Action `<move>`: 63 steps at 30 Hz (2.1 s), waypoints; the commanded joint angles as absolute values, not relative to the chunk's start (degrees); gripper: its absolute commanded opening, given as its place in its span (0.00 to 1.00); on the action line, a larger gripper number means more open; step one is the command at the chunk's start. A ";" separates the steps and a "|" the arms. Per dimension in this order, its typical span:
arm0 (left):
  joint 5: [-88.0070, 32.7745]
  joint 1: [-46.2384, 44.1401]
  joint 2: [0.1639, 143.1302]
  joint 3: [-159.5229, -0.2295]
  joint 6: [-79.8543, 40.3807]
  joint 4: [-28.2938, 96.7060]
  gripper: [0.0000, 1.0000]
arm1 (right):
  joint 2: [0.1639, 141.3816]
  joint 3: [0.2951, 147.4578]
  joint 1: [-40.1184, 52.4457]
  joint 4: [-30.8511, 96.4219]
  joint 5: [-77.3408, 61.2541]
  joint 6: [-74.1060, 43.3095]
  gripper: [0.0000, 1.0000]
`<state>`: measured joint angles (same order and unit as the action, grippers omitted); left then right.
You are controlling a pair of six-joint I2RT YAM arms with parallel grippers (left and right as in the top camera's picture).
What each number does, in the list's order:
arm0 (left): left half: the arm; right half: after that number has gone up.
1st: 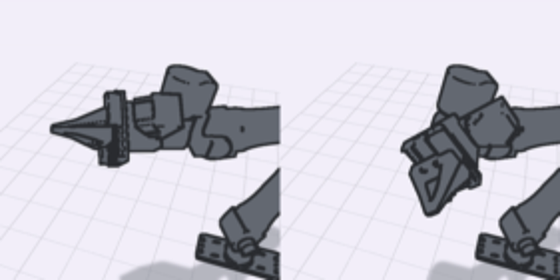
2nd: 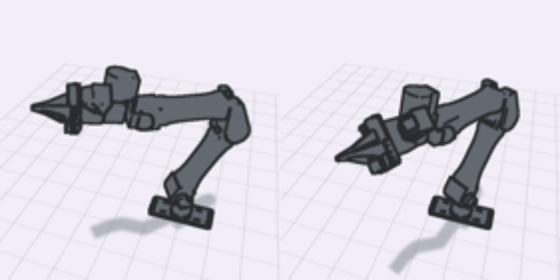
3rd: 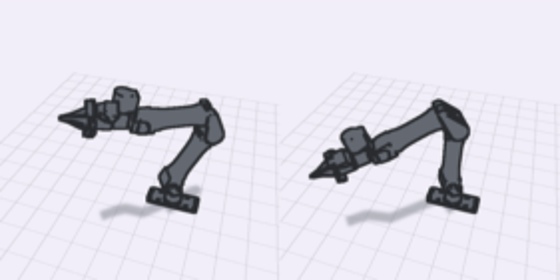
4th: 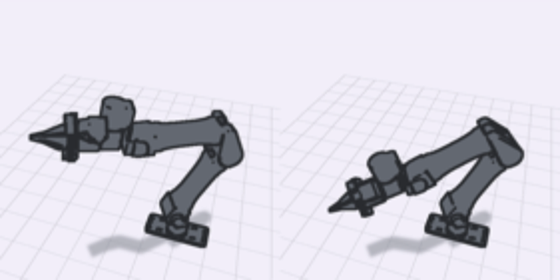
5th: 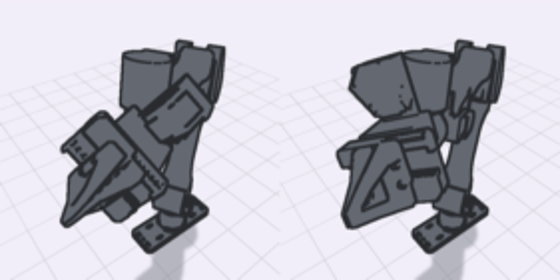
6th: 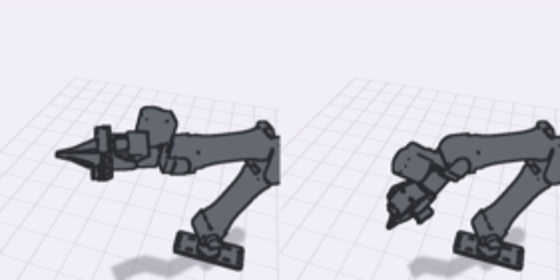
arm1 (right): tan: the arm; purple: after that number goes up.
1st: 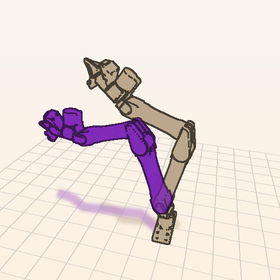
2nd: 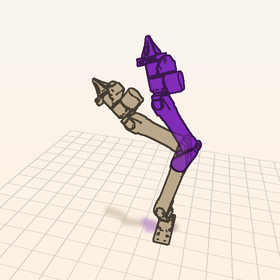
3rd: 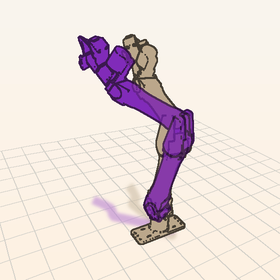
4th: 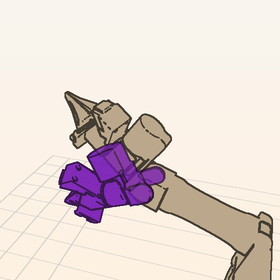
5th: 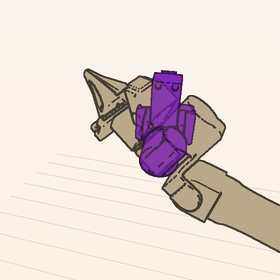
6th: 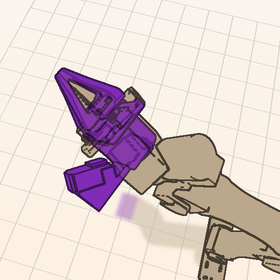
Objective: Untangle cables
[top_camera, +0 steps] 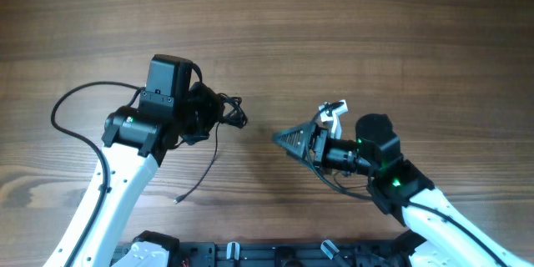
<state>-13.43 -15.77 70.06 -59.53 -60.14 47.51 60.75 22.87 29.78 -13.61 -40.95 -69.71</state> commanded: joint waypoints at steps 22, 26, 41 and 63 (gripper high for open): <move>-10.76 -22.87 69.78 -60.01 -95.35 47.16 0.04 | 52.31 23.77 23.62 14.11 -35.40 -69.65 1.00; -10.52 -23.86 69.78 -60.01 -101.65 47.18 0.04 | 57.74 23.77 23.99 6.72 -40.77 -69.69 0.99; -2.48 -23.62 69.78 -60.01 -86.26 45.67 0.04 | 69.01 23.77 29.30 -9.45 -45.34 -61.58 1.00; -26.15 -23.62 69.76 -60.47 -40.36 34.65 0.04 | 68.99 23.77 23.49 -15.09 -59.24 -61.14 1.00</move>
<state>-21.71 -23.62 70.08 -59.53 -44.51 35.09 68.58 23.09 27.05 -14.44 -54.61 -62.65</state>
